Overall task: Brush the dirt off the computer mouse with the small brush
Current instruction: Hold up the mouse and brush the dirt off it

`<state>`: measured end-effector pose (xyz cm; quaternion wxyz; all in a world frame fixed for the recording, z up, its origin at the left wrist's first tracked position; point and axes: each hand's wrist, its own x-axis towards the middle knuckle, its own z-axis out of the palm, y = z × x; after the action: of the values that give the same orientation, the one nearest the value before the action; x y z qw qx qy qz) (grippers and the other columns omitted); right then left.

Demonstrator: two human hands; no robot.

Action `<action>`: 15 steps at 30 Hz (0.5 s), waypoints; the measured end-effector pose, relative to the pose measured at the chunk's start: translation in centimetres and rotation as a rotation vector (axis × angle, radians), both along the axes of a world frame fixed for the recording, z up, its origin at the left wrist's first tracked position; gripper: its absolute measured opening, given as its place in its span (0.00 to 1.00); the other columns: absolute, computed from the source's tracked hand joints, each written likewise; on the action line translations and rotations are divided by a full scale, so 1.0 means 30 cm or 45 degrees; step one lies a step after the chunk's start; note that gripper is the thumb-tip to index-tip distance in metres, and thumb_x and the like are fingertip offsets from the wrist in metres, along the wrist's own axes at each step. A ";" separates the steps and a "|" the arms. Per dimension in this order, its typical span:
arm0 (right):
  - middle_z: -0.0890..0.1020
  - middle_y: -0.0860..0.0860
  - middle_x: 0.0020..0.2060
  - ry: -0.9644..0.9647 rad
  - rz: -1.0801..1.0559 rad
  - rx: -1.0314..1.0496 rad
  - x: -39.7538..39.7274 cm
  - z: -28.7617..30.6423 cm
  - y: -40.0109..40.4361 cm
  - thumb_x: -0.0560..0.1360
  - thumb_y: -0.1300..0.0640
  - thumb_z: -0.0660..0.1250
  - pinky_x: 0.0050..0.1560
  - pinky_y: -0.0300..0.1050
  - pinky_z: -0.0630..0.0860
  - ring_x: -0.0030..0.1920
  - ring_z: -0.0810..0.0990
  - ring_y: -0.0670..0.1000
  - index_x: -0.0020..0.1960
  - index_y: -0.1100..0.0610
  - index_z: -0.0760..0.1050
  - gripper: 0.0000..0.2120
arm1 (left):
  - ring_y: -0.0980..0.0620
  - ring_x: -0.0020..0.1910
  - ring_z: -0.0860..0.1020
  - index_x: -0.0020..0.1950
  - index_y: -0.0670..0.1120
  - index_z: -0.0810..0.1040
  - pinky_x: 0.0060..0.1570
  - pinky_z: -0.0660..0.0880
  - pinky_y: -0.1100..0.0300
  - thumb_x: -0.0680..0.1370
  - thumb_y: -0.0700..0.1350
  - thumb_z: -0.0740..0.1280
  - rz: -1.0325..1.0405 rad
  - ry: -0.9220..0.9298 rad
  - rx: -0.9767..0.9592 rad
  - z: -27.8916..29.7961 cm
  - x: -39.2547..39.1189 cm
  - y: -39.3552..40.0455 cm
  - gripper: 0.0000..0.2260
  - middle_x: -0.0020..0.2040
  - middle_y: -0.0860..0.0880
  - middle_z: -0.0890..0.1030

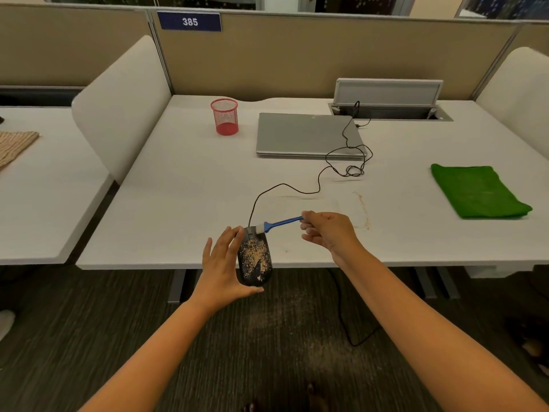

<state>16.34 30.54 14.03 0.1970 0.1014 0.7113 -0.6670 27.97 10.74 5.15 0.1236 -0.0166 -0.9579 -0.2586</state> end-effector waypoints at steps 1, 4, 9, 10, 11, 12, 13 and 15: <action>0.83 0.54 0.34 0.015 0.011 0.007 0.010 0.000 -0.009 0.71 0.55 0.72 0.40 0.41 0.82 0.29 0.79 0.46 0.43 0.62 0.80 0.09 | 0.57 0.73 0.42 0.73 0.59 0.38 0.70 0.38 0.46 0.59 0.68 0.70 -0.003 0.001 0.004 0.000 -0.002 0.001 0.54 0.74 0.52 0.48; 0.83 0.53 0.35 0.030 0.002 0.054 0.034 -0.007 -0.010 0.71 0.55 0.71 0.40 0.39 0.81 0.31 0.80 0.47 0.40 0.59 0.80 0.07 | 0.59 0.72 0.41 0.72 0.61 0.38 0.69 0.37 0.49 0.58 0.68 0.71 -0.004 0.001 0.042 -0.001 -0.010 0.001 0.55 0.73 0.53 0.47; 0.83 0.52 0.37 0.003 -0.102 0.138 0.063 -0.025 0.048 0.72 0.53 0.70 0.49 0.45 0.80 0.34 0.80 0.48 0.41 0.57 0.79 0.07 | 0.60 0.72 0.42 0.72 0.62 0.37 0.69 0.34 0.52 0.58 0.70 0.69 -0.025 -0.022 0.053 -0.006 -0.023 -0.002 0.54 0.74 0.51 0.50; 0.83 0.52 0.37 0.005 -0.118 0.127 0.071 -0.024 0.052 0.72 0.53 0.70 0.49 0.45 0.80 0.34 0.80 0.48 0.40 0.57 0.79 0.07 | 0.59 0.72 0.42 0.72 0.62 0.38 0.69 0.35 0.52 0.58 0.69 0.70 -0.031 -0.024 0.054 -0.008 -0.026 -0.002 0.54 0.75 0.49 0.51; 0.83 0.52 0.36 0.014 -0.128 0.117 0.079 -0.021 0.051 0.71 0.53 0.71 0.49 0.45 0.80 0.33 0.80 0.47 0.40 0.57 0.79 0.07 | 0.59 0.72 0.43 0.72 0.61 0.38 0.69 0.35 0.51 0.58 0.69 0.70 -0.037 -0.024 0.055 -0.011 -0.028 -0.002 0.54 0.75 0.48 0.52; 0.83 0.52 0.36 0.028 -0.131 0.114 0.087 -0.017 0.045 0.71 0.53 0.71 0.49 0.45 0.80 0.33 0.80 0.47 0.39 0.56 0.79 0.06 | 0.58 0.72 0.43 0.72 0.61 0.38 0.69 0.36 0.50 0.58 0.69 0.69 -0.045 -0.022 0.057 -0.013 -0.030 -0.002 0.54 0.75 0.47 0.53; 0.83 0.51 0.36 0.043 -0.129 0.118 0.095 -0.014 0.036 0.72 0.53 0.70 0.48 0.44 0.80 0.33 0.80 0.47 0.39 0.55 0.79 0.06 | 0.57 0.72 0.43 0.72 0.61 0.39 0.69 0.36 0.50 0.58 0.70 0.69 -0.054 -0.018 0.058 -0.014 -0.032 -0.001 0.53 0.75 0.47 0.53; 0.82 0.49 0.35 0.077 -0.120 0.164 0.110 -0.008 0.019 0.72 0.52 0.70 0.45 0.41 0.80 0.34 0.81 0.46 0.37 0.53 0.78 0.07 | 0.57 0.72 0.43 0.72 0.61 0.39 0.70 0.36 0.49 0.58 0.70 0.69 -0.072 -0.007 0.060 -0.015 -0.036 0.002 0.53 0.75 0.46 0.53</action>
<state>19.64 31.12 13.77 0.1369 0.1273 0.7527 -0.6313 26.89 10.80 4.70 0.1139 -0.0399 -0.9510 -0.2845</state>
